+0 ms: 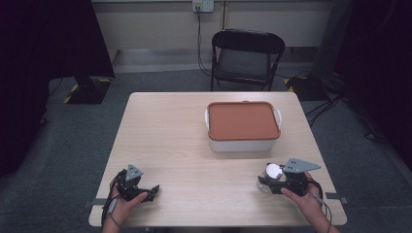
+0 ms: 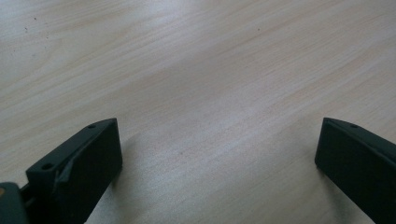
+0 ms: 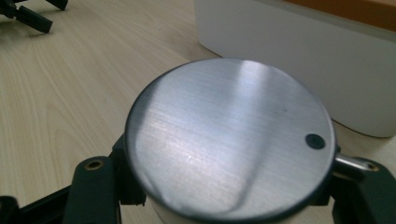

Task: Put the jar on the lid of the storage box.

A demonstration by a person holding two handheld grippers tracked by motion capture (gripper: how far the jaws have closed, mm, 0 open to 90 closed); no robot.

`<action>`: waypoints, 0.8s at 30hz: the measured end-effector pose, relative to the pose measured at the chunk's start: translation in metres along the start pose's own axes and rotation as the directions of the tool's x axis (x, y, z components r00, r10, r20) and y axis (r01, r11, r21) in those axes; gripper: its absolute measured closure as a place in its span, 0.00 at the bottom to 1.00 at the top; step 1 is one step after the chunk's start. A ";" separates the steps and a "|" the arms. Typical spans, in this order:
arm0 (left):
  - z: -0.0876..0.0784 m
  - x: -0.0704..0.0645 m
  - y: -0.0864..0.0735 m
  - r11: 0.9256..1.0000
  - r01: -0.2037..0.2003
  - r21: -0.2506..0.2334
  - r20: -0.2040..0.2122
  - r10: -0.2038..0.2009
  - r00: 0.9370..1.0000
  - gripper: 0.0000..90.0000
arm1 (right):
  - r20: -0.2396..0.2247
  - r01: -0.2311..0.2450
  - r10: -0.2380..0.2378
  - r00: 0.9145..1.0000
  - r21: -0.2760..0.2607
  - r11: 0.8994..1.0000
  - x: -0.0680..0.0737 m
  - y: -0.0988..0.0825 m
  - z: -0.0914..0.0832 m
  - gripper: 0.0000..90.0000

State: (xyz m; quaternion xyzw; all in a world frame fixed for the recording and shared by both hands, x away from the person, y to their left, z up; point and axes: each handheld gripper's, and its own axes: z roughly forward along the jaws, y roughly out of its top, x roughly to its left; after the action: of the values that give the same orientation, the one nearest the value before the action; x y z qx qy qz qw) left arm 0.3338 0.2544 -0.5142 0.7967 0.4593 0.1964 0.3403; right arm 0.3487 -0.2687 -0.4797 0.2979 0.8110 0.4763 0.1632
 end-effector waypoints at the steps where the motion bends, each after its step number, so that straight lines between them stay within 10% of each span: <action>1: 0.000 0.000 0.000 1.000 0.000 0.000 0.000 0.000 1.000 0.00 | 0.000 0.000 0.000 1.000 0.000 1.000 0.000 0.000 0.000 0.38; 24: 0.000 0.000 0.000 1.000 0.000 0.000 0.000 0.000 1.000 0.00 | -0.015 -0.004 0.005 1.000 0.023 1.000 -0.006 0.012 -0.008 0.39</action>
State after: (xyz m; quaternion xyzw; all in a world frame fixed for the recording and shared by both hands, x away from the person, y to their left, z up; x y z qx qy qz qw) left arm 0.3338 0.2544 -0.5142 0.7967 0.4592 0.1964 0.3402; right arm 0.3529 -0.2739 -0.4653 0.2981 0.8170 0.4694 0.1526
